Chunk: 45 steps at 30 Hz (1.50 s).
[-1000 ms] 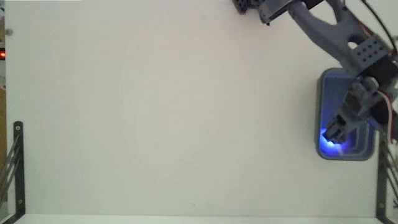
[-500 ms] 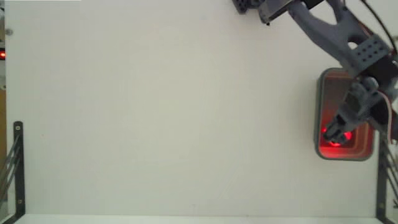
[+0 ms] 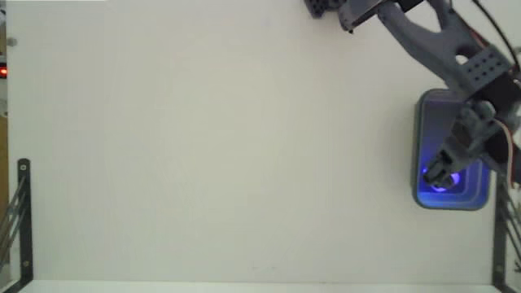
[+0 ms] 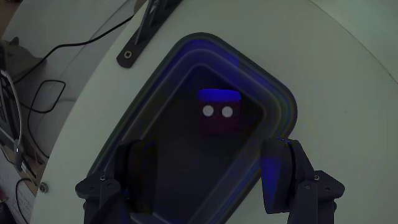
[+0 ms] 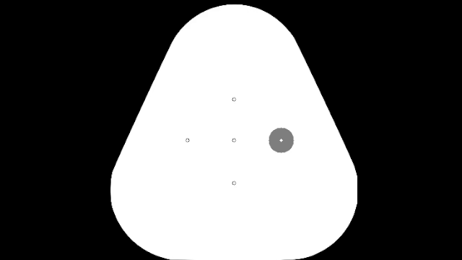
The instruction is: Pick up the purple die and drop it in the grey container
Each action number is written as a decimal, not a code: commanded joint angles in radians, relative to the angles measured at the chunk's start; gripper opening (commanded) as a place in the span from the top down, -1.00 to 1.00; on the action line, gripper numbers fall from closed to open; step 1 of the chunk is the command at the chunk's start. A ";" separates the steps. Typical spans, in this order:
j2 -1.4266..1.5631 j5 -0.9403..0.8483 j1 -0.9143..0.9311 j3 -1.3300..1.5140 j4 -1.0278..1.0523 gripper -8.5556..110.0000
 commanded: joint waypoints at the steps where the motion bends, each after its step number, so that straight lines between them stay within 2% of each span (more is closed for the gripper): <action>1: 0.022 0.005 -0.021 -0.039 0.015 -1.00; 21: 0.133 0.005 0.064 0.072 0.015 -1.00; 45: 0.446 0.005 0.303 0.382 0.017 -1.00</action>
